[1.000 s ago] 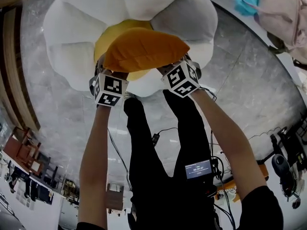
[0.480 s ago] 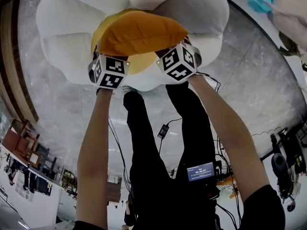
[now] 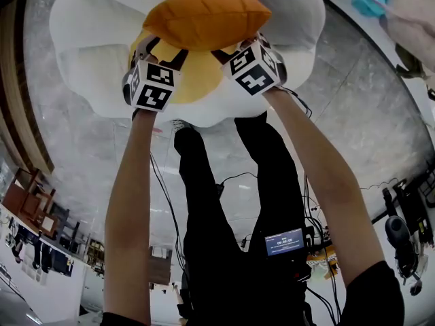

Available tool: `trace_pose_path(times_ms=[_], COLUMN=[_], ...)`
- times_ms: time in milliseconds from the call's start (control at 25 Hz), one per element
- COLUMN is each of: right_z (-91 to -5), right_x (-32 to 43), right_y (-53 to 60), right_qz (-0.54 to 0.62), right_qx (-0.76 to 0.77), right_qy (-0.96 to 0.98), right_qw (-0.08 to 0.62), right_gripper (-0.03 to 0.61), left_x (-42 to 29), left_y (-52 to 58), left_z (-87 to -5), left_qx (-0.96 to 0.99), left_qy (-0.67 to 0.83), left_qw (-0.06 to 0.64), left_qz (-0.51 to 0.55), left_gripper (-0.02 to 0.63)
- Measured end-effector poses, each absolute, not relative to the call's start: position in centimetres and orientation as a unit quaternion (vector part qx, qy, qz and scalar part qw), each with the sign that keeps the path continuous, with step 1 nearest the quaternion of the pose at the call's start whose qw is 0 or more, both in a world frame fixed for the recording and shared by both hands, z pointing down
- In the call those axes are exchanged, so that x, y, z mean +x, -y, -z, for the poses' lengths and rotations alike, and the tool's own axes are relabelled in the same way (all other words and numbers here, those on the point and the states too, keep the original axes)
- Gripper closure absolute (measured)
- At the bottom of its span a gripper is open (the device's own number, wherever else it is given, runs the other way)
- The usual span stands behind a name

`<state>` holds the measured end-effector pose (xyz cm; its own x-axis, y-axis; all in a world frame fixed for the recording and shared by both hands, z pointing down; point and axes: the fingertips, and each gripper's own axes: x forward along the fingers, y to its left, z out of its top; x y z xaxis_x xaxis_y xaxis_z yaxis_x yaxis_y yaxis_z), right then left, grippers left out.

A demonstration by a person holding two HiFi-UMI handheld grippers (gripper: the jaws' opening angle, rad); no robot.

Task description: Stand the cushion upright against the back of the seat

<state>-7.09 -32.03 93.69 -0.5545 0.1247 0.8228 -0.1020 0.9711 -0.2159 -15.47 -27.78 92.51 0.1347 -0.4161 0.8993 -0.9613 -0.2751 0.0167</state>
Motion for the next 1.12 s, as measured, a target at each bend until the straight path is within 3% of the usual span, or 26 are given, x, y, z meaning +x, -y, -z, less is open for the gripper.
trace_pose_path(times_ms=[360, 1120], right_z=[-92.5, -87.4], right_x=[-7.1, -6.8], right_y=[32.8, 31.2], right_qz=[-0.112, -0.106], right_qx=[0.023, 0.033], right_qy=[0.86, 0.867], right_qw=[0.498, 0.485], right_gripper=[0.27, 0.27], left_x=[-16.2, -14.4], left_y=[28.2, 27.0], left_z=[-91.2, -86.5], left_qx=[0.674, 0.682], left_qy=[0.511, 0.525], left_qw=[0.324, 0.309], left_qz=[-0.423, -0.404], left_gripper=[0.324, 0.346])
